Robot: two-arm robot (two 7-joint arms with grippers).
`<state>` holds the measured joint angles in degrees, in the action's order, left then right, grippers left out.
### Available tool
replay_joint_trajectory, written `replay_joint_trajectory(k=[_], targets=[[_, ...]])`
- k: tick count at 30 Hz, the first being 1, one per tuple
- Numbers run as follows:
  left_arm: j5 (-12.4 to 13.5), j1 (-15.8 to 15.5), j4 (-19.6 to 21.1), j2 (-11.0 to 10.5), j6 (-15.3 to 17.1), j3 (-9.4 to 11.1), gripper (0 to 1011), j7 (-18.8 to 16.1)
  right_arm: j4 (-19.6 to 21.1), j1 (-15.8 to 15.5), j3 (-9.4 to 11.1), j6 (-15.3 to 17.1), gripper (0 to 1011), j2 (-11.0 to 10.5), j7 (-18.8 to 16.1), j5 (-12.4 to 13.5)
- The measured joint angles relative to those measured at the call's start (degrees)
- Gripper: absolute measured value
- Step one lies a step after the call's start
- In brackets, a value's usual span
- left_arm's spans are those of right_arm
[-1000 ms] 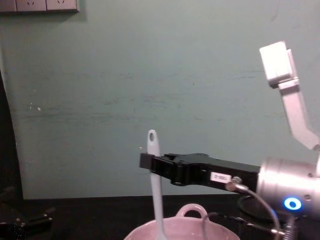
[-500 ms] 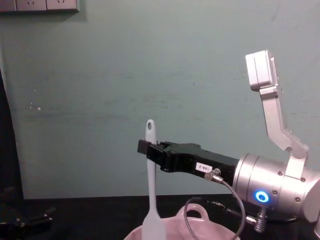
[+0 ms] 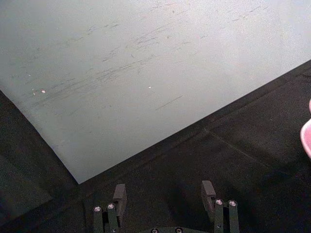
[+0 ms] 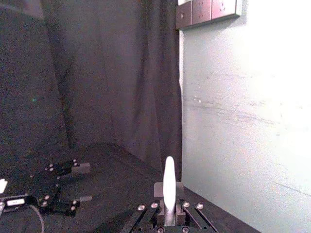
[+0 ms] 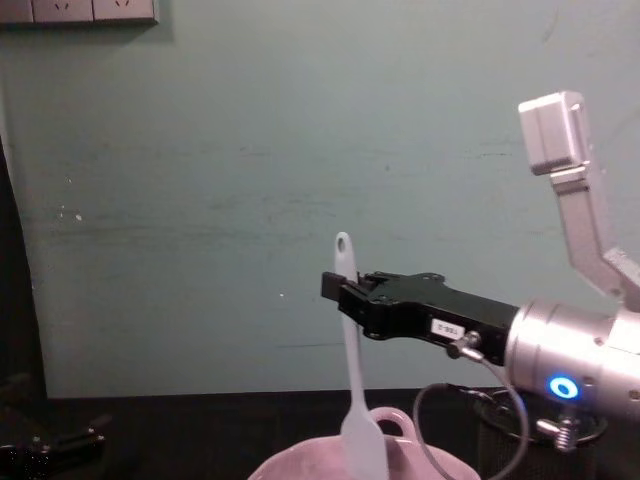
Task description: Use the one hand to pick up the spoon and stir the clear water in the bowl.
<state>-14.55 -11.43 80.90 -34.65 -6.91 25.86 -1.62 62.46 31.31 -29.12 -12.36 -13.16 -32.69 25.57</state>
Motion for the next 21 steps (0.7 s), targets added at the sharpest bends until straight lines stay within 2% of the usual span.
replay_joint_trajectory(k=[4,9,13,14,21], targets=[[0.0,0.0,0.0,0.0,0.0,0.0,1011,0.0,3.55,-1.56,0.48,2.41,121,-1.66,-0.01,-0.15],[0.0,0.0,0.0,0.0,0.0,0.0,1011,0.0,10.26,-4.55,0.64,7.07,121,-4.56,-0.71,0.3],[0.0,0.0,0.0,0.0,0.0,0.0,1011,0.0,13.78,-6.13,0.63,10.72,121,-5.98,-1.98,2.42],[0.0,0.0,0.0,0.0,0.0,0.0,1011,0.0,14.72,-6.66,0.57,11.79,122,-6.31,-2.68,3.65],[0.0,0.0,0.0,0.0,0.0,0.0,1011,0.0,15.08,-7.37,-0.26,13.33,121,-5.76,-5.4,7.98]])
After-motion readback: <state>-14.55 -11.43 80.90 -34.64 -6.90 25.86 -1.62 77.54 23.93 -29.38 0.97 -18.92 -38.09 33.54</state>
